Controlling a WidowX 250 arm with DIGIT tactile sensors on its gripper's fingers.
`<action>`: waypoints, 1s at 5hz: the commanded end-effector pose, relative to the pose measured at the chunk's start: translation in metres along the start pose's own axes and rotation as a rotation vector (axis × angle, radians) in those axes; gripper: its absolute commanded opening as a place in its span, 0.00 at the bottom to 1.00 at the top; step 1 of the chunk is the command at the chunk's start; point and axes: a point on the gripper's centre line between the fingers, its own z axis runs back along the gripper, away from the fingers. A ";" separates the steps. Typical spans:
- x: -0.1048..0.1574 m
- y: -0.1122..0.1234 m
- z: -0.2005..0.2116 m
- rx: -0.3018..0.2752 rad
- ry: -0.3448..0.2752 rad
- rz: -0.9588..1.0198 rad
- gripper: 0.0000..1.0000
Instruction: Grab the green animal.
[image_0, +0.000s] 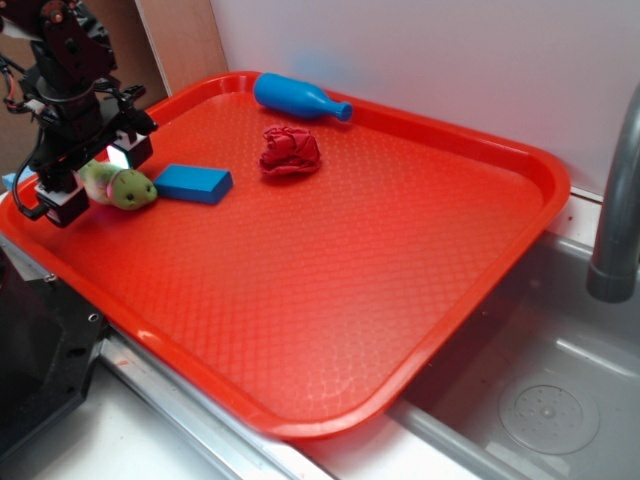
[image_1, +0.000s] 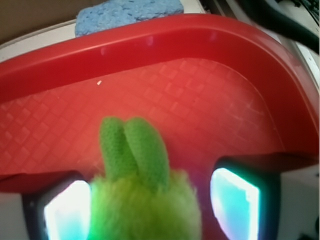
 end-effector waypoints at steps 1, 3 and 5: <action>0.002 0.002 0.013 -0.062 0.015 0.008 0.00; -0.005 -0.014 0.056 -0.116 0.160 -0.321 0.00; -0.044 -0.036 0.130 -0.183 0.303 -0.805 0.00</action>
